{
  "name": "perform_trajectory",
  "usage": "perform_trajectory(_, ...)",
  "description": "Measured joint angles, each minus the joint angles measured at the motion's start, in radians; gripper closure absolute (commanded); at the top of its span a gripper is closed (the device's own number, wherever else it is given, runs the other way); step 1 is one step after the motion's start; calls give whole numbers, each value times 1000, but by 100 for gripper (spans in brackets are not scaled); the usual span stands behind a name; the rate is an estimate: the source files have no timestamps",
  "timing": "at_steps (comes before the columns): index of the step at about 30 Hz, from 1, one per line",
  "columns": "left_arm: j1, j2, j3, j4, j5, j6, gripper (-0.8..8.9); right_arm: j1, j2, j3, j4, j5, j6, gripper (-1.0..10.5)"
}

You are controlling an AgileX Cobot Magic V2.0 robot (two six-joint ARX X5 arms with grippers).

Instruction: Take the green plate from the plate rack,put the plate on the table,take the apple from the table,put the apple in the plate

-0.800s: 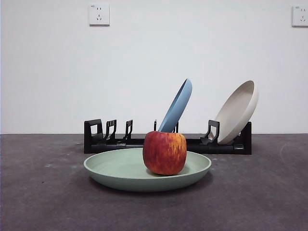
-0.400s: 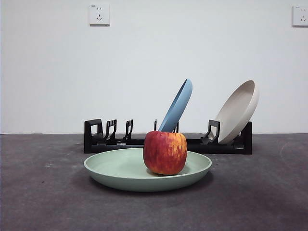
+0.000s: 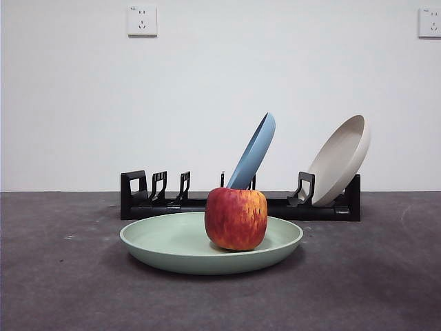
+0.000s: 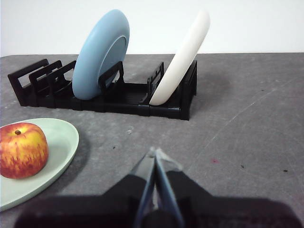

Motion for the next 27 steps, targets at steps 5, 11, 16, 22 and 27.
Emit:
perform_trajectory(5, 0, 0, 0, 0, 0, 0, 817, 0, -6, -7, -26, 3, 4, 946)
perform_trajectory(11, 0, 0, 0, 0, 0, 0, 816, 0, -6, -7, -27, 3, 8, 946)
perform_trajectory(16, 0, 0, 0, 0, 0, 0, 816, 0, -6, -7, -27, 3, 20, 946)
perform_trajectory(22, 0, 0, 0, 0, 0, 0, 817, 0, -6, -7, -26, 3, 23, 946)
perform_trajectory(27, 0, 0, 0, 0, 0, 0, 817, 0, -6, -7, -26, 3, 23, 946)
